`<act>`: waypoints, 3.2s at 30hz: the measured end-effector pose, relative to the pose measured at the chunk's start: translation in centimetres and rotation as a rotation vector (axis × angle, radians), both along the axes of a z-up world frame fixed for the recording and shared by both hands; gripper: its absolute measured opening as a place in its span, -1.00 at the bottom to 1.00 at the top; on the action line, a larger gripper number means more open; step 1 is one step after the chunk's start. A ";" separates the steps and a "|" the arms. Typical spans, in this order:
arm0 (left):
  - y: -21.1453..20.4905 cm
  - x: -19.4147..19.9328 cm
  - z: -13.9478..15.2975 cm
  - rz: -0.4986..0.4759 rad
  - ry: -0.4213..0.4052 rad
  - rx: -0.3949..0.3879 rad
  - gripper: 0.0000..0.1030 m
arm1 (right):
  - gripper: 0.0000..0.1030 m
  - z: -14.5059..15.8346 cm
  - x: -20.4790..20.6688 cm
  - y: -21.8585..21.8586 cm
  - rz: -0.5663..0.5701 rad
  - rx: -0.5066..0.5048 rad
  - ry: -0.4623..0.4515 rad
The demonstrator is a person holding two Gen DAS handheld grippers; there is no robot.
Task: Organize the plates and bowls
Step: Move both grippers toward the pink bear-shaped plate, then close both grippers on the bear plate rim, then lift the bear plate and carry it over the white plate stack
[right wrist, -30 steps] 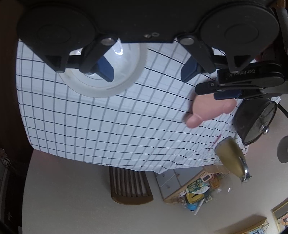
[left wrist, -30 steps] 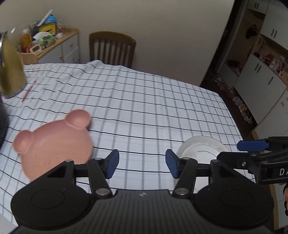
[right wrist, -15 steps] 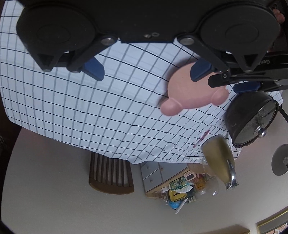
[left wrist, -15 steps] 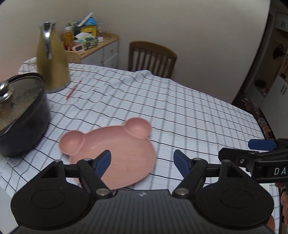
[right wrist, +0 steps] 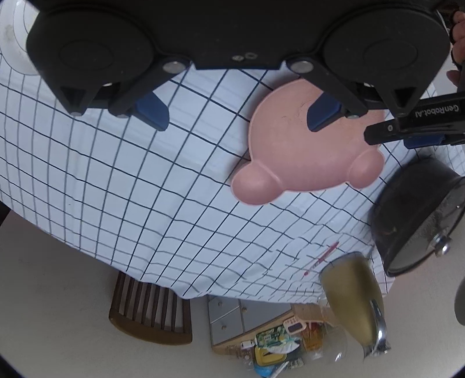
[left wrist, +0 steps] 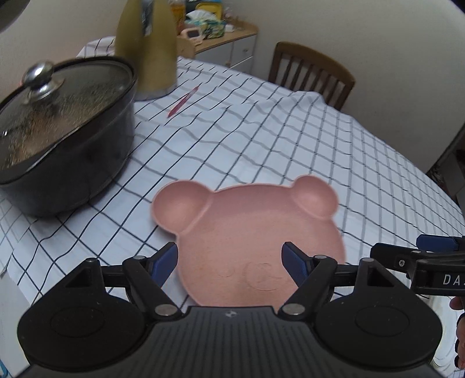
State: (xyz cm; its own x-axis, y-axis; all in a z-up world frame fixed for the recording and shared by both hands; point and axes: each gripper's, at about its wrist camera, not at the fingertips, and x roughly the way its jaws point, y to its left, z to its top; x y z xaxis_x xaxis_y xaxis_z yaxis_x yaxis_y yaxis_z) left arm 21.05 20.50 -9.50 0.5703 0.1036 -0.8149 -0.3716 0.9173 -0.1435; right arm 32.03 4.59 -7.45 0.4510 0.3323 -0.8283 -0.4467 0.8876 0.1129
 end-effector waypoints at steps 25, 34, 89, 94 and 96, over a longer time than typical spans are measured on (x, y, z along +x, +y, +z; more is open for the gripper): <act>3.5 1.1 -4.7 0.151 0.105 -0.096 -0.43 | -0.54 -6.2 4.8 3.9 0.028 -0.034 0.155; 3.3 0.9 -4.4 0.149 0.110 -0.061 -0.68 | -0.74 -6.1 4.7 4.3 0.075 -0.044 0.170; -30.1 3.2 3.0 -0.519 0.057 0.050 -0.68 | -0.75 3.4 -6.5 -31.4 -0.294 0.040 0.039; -31.5 3.8 2.2 -0.531 0.051 0.075 -0.68 | -0.75 2.0 -6.7 -32.8 -0.313 0.049 0.039; -31.8 4.2 1.9 -0.527 0.051 0.085 -0.68 | -0.75 1.4 -6.5 -33.2 -0.321 0.057 0.043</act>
State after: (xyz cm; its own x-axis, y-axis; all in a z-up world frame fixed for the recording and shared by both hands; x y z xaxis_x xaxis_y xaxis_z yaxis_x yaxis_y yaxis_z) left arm 25.28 -11.28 -7.57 0.5229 -0.1189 -0.8441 0.1378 0.9890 -0.0539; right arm 25.50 -28.60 -6.02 0.5052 0.2252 -0.8331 -0.1385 0.9740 0.1793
